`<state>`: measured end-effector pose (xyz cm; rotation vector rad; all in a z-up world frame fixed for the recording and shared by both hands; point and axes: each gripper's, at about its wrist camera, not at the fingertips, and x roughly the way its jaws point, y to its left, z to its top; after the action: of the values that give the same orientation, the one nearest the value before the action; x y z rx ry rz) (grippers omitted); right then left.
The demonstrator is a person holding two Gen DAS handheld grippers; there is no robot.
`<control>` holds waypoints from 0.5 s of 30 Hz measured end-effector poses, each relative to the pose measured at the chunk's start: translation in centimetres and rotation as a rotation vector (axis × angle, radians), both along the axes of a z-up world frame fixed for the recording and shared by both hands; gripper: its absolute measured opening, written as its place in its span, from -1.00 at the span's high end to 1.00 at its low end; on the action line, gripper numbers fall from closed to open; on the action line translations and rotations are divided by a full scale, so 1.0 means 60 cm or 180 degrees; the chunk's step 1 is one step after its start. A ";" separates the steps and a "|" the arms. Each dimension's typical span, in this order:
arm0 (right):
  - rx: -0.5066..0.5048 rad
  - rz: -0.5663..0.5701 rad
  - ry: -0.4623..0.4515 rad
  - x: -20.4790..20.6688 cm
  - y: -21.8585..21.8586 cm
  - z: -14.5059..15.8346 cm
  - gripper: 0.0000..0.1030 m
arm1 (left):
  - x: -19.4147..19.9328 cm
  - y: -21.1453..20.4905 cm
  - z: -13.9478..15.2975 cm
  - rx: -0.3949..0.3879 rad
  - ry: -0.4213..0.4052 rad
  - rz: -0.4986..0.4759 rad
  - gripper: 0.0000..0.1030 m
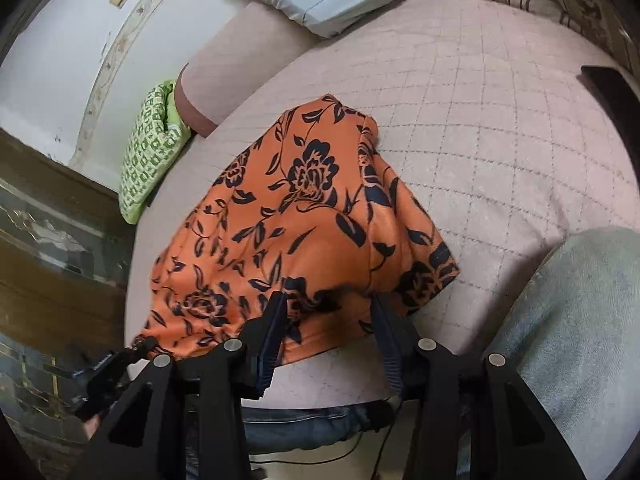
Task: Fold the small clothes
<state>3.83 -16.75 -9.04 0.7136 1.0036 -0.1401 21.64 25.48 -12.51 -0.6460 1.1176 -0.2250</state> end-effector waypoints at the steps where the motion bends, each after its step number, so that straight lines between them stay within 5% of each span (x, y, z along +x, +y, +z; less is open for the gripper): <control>1: 0.0004 0.0045 0.0002 0.010 0.002 0.000 0.11 | 0.007 0.000 -0.002 -0.0028 0.0012 0.0015 0.09; 3: 0.0022 0.0101 0.0055 0.040 -0.001 -0.010 0.22 | 0.020 -0.008 -0.003 0.0035 0.0038 0.0008 0.25; 5: 0.0049 0.0041 0.0175 0.064 -0.013 -0.028 0.81 | 0.041 -0.020 -0.011 0.0206 0.0082 -0.0013 0.74; 8: 0.0118 -0.0117 0.0067 0.061 -0.038 -0.009 0.88 | 0.039 -0.003 -0.004 -0.0058 0.0072 0.0077 0.90; 11: -0.0439 -0.0055 0.0007 0.037 -0.022 0.036 0.94 | 0.012 -0.005 0.029 0.0071 -0.0227 -0.0050 0.90; 15: -0.0772 0.0030 0.0419 0.057 -0.018 -0.022 0.94 | 0.029 -0.034 -0.039 0.0370 0.0222 -0.0168 0.90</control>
<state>7.22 -17.86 -10.35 0.4824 1.0936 -0.2985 23.38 23.43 -14.84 -0.5246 1.2067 -0.1824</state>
